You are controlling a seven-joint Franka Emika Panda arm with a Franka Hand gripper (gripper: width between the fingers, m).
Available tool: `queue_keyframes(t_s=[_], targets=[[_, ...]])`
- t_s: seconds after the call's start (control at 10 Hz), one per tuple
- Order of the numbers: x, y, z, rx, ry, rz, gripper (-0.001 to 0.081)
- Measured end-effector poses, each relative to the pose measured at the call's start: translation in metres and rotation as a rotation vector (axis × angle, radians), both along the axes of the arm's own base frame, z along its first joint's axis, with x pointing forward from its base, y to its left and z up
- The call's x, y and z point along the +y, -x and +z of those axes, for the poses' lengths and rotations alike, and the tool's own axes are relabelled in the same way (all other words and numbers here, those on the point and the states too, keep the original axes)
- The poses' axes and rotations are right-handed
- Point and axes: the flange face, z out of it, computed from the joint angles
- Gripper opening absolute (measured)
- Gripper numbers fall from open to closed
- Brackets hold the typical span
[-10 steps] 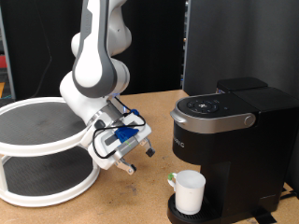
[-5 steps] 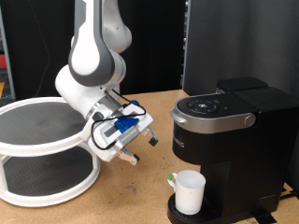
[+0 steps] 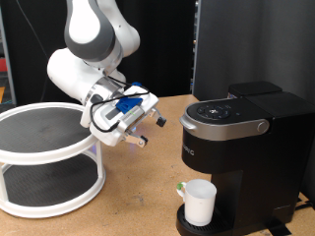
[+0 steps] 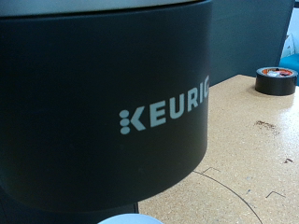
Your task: Make a cup of coffee with the keurig machine
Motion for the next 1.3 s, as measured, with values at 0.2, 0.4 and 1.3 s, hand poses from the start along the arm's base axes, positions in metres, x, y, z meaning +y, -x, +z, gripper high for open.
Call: queue_keyframes(t_s=[0.2, 0.4, 1.3], targets=[[0.000, 0.000, -0.002, 0.005, 0.016, 0.015, 0.0808], [0.006, -0.004, 0.011, 0.012, -0.017, 0.035, 0.0808], [0.021, -0.021, 0.141, -0.007, -0.247, 0.053, 0.0808]])
